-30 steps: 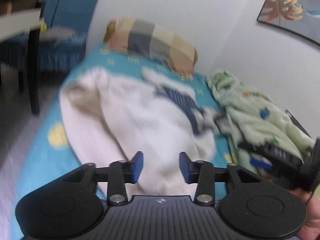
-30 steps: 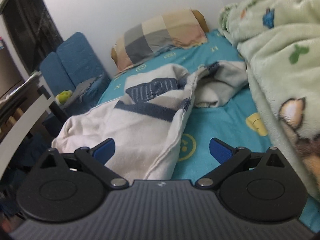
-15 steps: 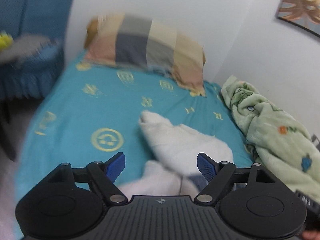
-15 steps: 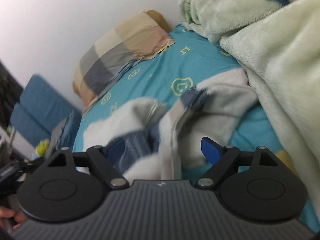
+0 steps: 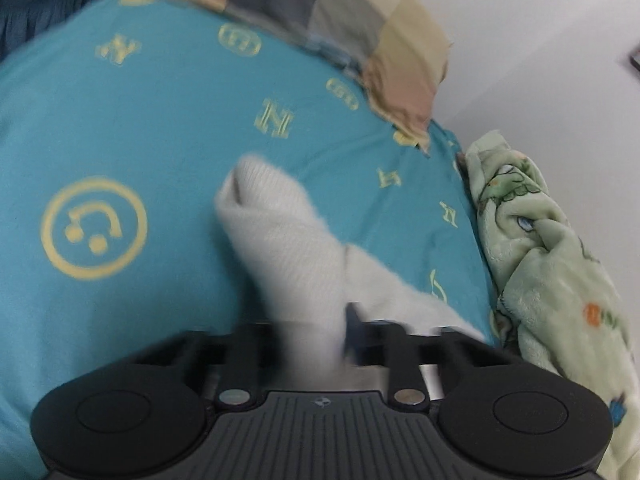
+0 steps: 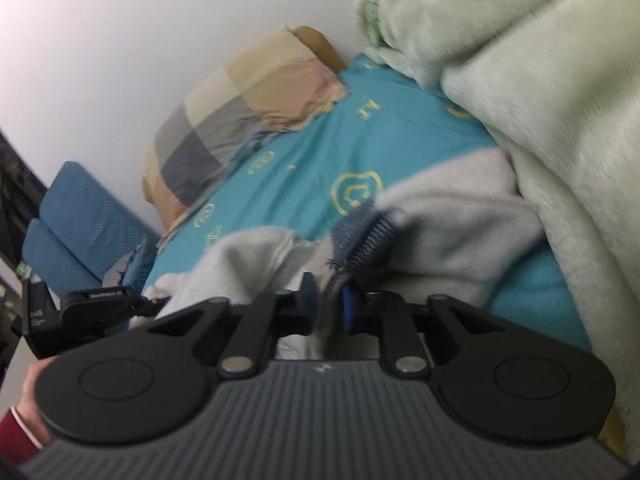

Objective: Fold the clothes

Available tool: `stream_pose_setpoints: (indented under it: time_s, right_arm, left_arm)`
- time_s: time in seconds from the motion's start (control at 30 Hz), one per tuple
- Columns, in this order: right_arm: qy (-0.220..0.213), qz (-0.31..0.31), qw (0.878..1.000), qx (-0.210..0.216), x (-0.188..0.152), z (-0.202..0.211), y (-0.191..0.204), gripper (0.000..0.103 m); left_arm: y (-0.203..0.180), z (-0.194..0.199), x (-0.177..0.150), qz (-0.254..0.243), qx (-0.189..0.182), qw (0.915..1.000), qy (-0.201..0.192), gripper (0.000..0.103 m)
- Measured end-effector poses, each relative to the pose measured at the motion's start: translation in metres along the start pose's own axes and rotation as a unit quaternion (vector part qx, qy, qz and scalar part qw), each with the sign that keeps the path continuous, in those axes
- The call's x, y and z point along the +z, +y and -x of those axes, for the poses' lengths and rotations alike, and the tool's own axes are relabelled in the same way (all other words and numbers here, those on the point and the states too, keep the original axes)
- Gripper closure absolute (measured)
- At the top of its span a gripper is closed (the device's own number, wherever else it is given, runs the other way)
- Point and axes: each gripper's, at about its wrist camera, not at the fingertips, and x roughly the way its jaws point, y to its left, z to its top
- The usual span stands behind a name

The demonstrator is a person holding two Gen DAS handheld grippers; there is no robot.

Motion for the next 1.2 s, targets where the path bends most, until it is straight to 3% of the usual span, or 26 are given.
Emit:
stream_pose_setpoints:
  time_s: [0.17, 0.3, 0.43, 0.57, 0.7, 0.77, 0.9, 1.03, 1.13, 1.2]
  right_arm:
    - [-0.024, 0.047, 0.998, 0.016, 0.009, 0.02, 0.015, 0.092]
    - [-0.061, 0.058, 0.995, 0.055, 0.03, 0.046, 0.038, 0.093]
    - [-0.1, 0.103, 0.982, 0.119, 0.063, 0.067, 0.09, 0.093]
    - [-0.142, 0.144, 0.965, 0.167, 0.108, 0.079, 0.145, 0.093]
    - [-0.193, 0.187, 0.949, 0.168, 0.143, 0.081, 0.173, 0.093]
    - [-0.199, 0.191, 0.95, 0.147, 0.152, 0.066, 0.17, 0.093]
    - [-0.143, 0.194, 0.968, 0.072, 0.137, 0.007, 0.138, 0.093]
    - [-0.066, 0.202, 0.977, 0.002, 0.113, -0.044, 0.096, 0.09]
    - [-0.037, 0.201, 0.979, -0.011, 0.103, -0.052, 0.079, 0.089]
    - [-0.032, 0.209, 0.977, -0.015, 0.096, -0.048, 0.077, 0.08]
  left_arm:
    - [-0.013, 0.08, 0.001, -0.025, 0.0, 0.9965, -0.079, 0.088]
    - [-0.013, 0.166, 0.01, -0.034, -0.004, 0.9886, -0.147, 0.089]
    - [-0.02, 0.248, 0.028, -0.05, -0.003, 0.9786, -0.2, 0.089]
    - [-0.033, 0.302, 0.042, -0.067, 0.0, 0.9644, -0.256, 0.088]
    - [-0.038, 0.291, 0.052, -0.062, -0.012, 0.9601, -0.273, 0.086]
    - [-0.037, 0.263, 0.054, -0.064, -0.005, 0.9628, -0.263, 0.082]
    - [-0.018, 0.178, 0.05, -0.061, 0.032, 0.9768, -0.203, 0.078]
    - [0.01, 0.117, 0.026, -0.042, 0.062, 0.9891, -0.127, 0.068]
    - [0.025, 0.113, 0.007, -0.042, 0.053, 0.9919, -0.108, 0.054]
    - [0.034, 0.13, -0.006, -0.045, 0.047, 0.992, -0.108, 0.041]
